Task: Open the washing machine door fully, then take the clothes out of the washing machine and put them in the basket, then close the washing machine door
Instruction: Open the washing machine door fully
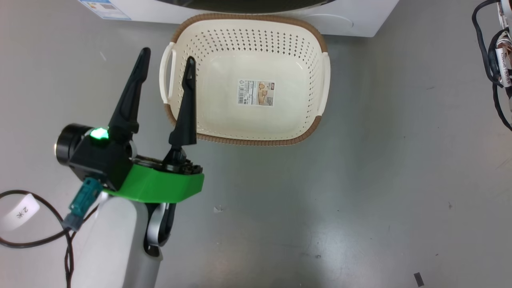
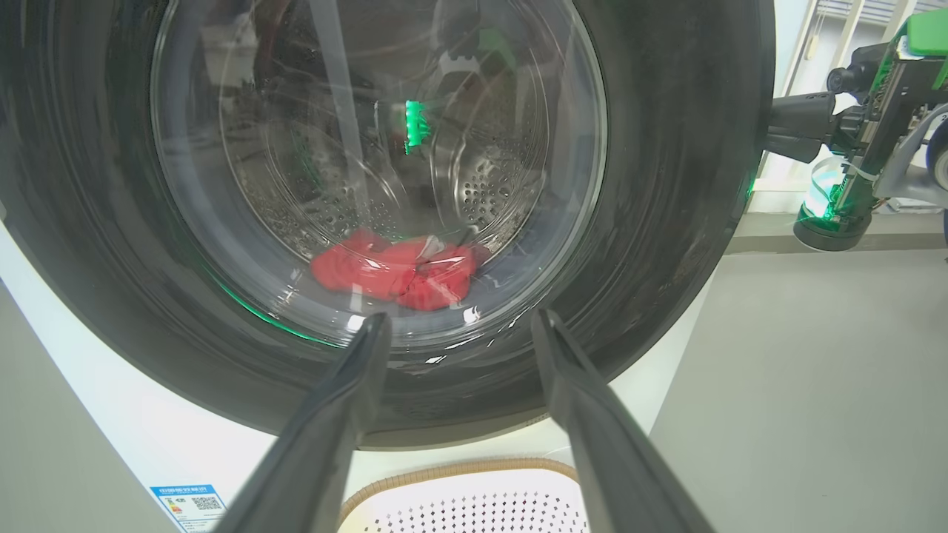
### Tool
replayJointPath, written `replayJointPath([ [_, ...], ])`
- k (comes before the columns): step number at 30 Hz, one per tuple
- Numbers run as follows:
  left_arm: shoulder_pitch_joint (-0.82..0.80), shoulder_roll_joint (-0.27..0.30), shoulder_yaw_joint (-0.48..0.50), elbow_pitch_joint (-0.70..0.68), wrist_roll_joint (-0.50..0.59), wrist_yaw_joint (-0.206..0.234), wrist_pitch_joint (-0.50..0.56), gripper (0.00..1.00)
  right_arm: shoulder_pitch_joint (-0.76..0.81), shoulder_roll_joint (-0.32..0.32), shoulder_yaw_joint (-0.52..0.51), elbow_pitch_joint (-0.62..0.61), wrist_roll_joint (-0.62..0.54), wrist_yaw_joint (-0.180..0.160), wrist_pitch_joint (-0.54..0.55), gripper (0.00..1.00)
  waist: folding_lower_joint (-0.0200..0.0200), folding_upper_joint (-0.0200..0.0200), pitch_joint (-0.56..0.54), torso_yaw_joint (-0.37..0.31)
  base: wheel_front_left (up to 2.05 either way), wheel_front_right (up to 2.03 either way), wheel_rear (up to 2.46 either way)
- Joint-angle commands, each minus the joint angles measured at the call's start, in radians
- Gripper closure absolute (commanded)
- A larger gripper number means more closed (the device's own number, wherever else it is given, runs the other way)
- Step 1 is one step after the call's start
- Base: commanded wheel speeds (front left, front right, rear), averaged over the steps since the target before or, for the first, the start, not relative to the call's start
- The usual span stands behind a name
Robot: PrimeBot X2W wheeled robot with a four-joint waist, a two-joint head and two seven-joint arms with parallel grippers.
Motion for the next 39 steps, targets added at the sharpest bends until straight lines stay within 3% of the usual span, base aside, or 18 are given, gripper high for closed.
replayJointPath([
  [1,-0.002,0.026,0.031,-0.022,-0.006,0.009,-0.005,0.0,-0.003,0.03,0.009,-0.03,0.009,0.003,0.013,1.0,0.0,0.0,-0.002,-0.003,0.0,0.0,0.0],
  [39,0.078,0.026,0.086,-0.021,0.014,0.007,-0.005,0.0,0.241,0.045,0.061,-0.178,0.08,0.003,0.139,1.0,0.0,0.0,-0.13,-0.042,0.0,0.0,0.0],
])
